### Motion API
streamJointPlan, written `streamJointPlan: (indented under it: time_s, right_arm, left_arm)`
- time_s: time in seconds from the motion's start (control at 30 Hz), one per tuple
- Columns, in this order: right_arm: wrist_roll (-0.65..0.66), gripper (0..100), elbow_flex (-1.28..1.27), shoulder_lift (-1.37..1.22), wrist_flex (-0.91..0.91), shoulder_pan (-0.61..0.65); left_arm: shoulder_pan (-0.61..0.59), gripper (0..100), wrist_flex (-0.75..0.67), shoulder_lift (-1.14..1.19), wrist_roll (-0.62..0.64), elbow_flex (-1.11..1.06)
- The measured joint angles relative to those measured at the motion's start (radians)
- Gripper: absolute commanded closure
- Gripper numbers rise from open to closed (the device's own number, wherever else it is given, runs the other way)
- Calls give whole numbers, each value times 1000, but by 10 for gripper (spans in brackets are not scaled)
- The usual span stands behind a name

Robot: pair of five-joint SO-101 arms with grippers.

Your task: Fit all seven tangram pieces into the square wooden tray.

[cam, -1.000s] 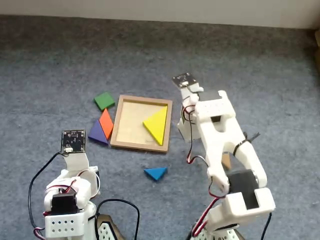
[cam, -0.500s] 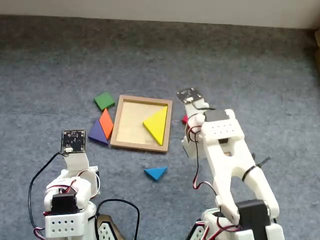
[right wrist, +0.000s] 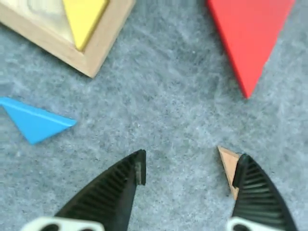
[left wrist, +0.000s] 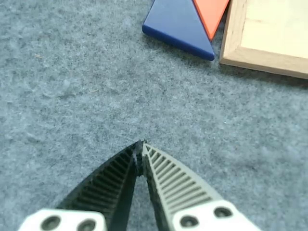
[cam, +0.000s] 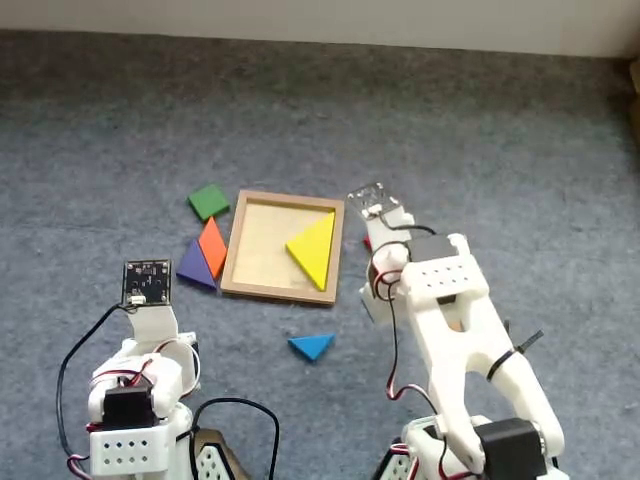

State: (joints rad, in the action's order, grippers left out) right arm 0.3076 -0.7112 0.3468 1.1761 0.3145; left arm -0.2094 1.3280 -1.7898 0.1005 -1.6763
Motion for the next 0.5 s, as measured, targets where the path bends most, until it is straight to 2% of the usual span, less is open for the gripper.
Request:
streamJointPlan:
  time_s: [0.2,0.37,0.5]
  right_arm:
    - [0,712,184,-178,0,0]
    - [-54,626,333,-339,2,0]
    - [-80,616,436,-417,29,0]
  left_arm:
    - [0,993,0,0,0,0]
    - [0,993,0,0,0,0]
    - [0,993,0,0,0,0]
